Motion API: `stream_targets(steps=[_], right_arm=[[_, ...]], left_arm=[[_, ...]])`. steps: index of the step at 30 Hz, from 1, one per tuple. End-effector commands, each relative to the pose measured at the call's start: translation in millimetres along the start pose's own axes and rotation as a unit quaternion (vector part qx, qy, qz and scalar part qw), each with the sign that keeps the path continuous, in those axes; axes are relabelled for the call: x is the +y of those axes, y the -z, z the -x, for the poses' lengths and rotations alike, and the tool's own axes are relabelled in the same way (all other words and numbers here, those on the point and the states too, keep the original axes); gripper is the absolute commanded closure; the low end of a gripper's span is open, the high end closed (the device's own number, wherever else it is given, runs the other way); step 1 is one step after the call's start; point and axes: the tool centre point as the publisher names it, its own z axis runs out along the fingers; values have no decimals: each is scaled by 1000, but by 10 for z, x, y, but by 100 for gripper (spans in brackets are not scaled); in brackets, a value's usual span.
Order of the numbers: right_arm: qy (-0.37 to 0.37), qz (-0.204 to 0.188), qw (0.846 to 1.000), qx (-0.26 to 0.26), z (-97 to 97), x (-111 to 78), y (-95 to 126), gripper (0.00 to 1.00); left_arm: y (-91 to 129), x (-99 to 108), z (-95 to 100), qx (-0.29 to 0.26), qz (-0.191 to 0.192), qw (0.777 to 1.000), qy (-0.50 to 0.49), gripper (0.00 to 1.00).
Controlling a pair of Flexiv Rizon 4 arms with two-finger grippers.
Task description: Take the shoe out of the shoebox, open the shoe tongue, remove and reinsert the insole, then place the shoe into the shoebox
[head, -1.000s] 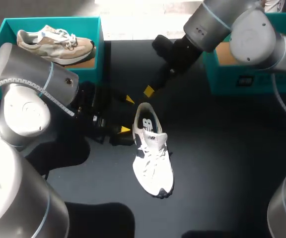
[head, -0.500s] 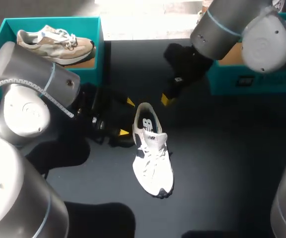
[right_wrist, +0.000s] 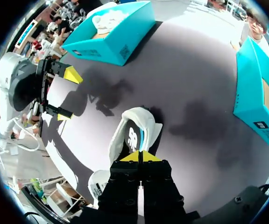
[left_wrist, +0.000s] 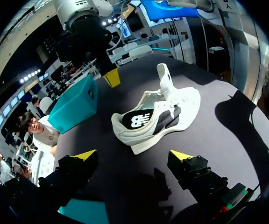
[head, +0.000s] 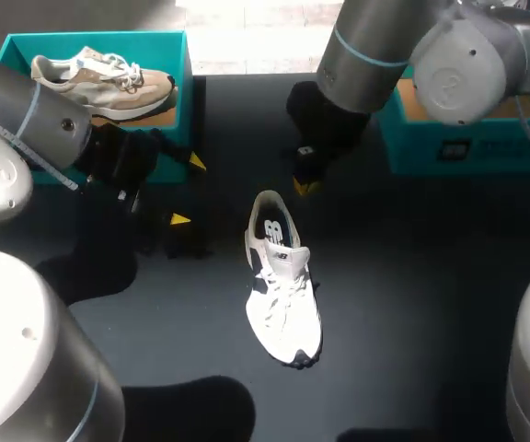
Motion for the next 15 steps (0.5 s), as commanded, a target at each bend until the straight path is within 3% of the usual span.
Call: stream_targets(steps=[1, 9, 15], right_arm=[[-86, 20, 989, -116, -131, 43, -267, 100], [-136, 48, 972, -187, -264, -1, -365, 100], [-119, 22, 972, -202, -367, -123, -522, 100]], left_arm=[[306, 70, -16, -6, 14, 1000, 2, 0], [481, 74, 34, -18, 8, 1000, 0, 0], [530, 80, 27, -28, 5, 1000, 8, 0]])
